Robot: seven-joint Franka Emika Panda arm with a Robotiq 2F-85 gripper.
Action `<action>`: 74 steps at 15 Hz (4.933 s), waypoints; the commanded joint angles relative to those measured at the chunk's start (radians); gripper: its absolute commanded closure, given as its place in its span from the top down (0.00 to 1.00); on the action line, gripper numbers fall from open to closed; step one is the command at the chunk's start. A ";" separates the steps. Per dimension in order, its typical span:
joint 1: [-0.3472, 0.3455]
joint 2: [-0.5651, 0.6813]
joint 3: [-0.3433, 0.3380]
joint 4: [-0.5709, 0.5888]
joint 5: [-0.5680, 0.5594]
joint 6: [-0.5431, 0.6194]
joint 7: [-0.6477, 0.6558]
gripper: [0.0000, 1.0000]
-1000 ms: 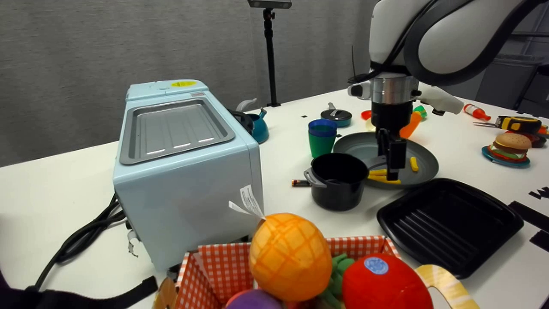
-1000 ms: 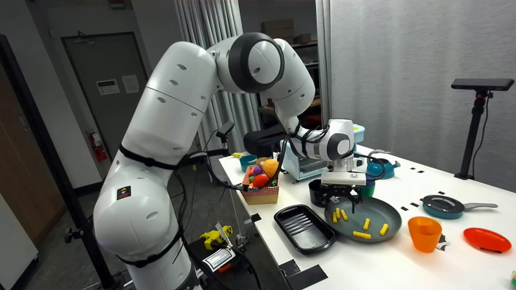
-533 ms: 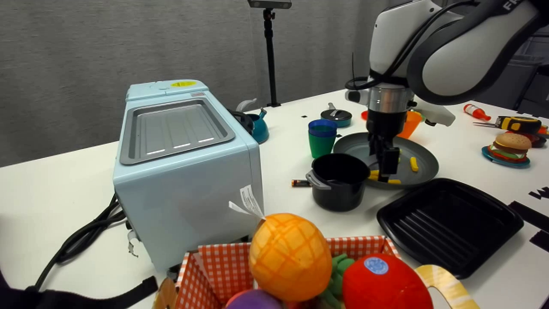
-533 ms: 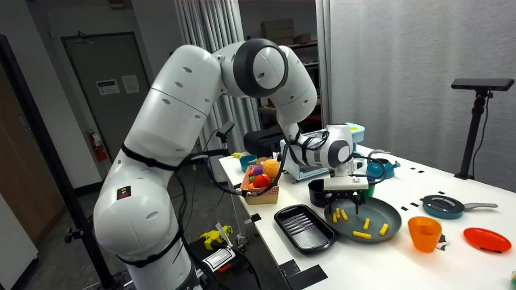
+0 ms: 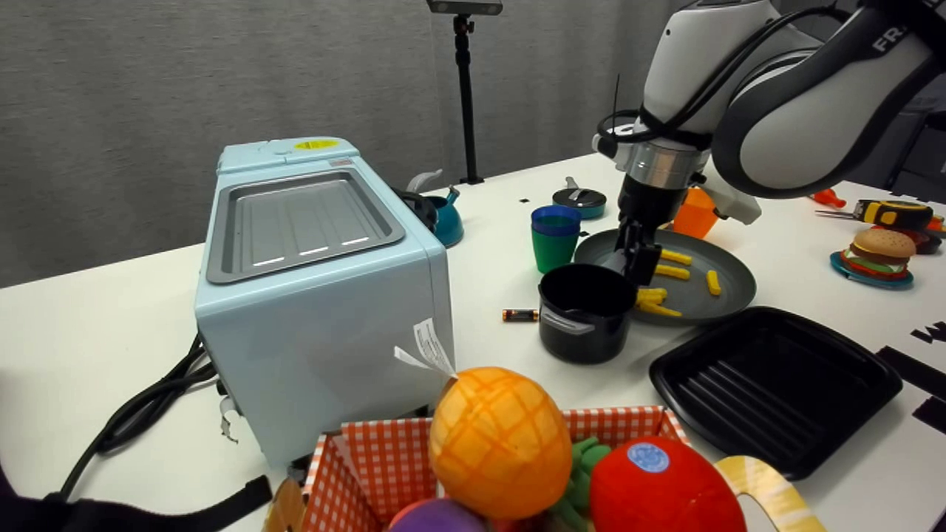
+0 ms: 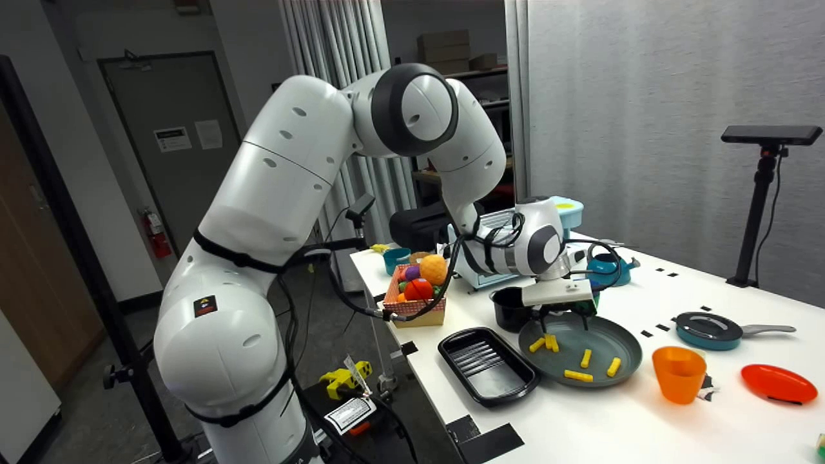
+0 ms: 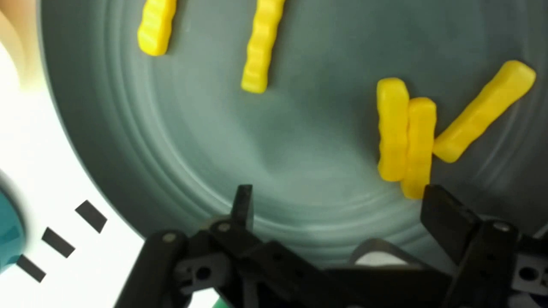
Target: Remove three potato chips from the grey plate and put them in the orange cup, pour the chips out of the orange cup and onto the grey plate
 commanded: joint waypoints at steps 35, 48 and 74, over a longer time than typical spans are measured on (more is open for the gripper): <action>-0.061 -0.054 0.054 0.015 0.093 -0.375 0.009 0.15; -0.127 -0.102 -0.031 0.145 0.155 -0.467 0.110 0.15; -0.170 0.031 -0.135 0.353 0.157 -0.496 0.319 0.95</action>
